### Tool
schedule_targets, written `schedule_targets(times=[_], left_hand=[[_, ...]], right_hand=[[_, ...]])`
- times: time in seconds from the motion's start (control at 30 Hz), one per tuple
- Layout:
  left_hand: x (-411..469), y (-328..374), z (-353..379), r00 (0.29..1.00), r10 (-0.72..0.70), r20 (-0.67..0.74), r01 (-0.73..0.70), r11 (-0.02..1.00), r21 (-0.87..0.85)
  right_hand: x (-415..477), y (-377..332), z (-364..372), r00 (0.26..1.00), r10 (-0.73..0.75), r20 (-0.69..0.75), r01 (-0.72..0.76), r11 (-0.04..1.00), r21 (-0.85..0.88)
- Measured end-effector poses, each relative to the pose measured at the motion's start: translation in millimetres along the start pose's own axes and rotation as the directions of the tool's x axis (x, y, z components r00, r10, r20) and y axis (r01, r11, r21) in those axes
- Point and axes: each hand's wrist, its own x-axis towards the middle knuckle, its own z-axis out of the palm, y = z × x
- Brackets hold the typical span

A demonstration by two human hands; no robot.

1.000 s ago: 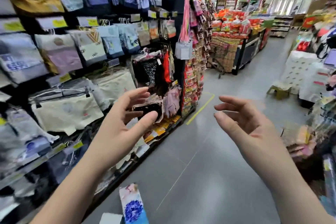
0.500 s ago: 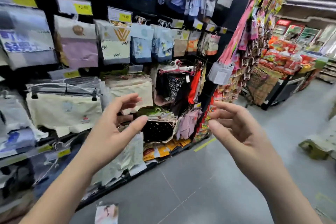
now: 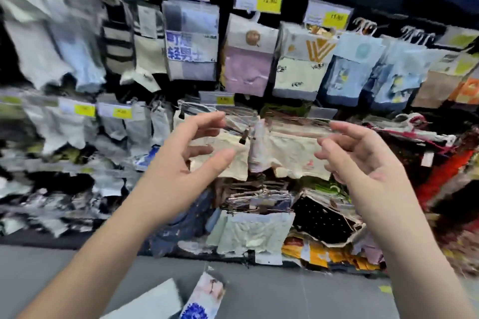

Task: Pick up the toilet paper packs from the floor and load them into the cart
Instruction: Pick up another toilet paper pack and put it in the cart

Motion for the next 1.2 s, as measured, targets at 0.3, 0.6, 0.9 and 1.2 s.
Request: schedule_targets(times=[0.3,0.6,0.9,1.2], left_hand=[[14,-9,23,0.9,-0.078,-0.428,0.145,0.981,0.126],[-11,9,42,0.683,-0.074,-0.727,0.314,0.928,0.201],[-112,-15,21,0.364,-0.158,-0.918,0.521,0.852,0.06],[-232,-163,42,0.092,-0.387,-0.917,0.678,0.699,-0.227]], right_hand=[[107,57,28,0.858,-0.101,0.504,0.008,0.983,0.184],[150,68,81,0.634,-0.219,0.742,-0.089,0.932,0.35],[92,83,186,0.381,-0.222,0.897,-0.208,0.925,0.317],[21,238,266,0.251,-0.012,0.968,-0.213,0.975,0.068]])
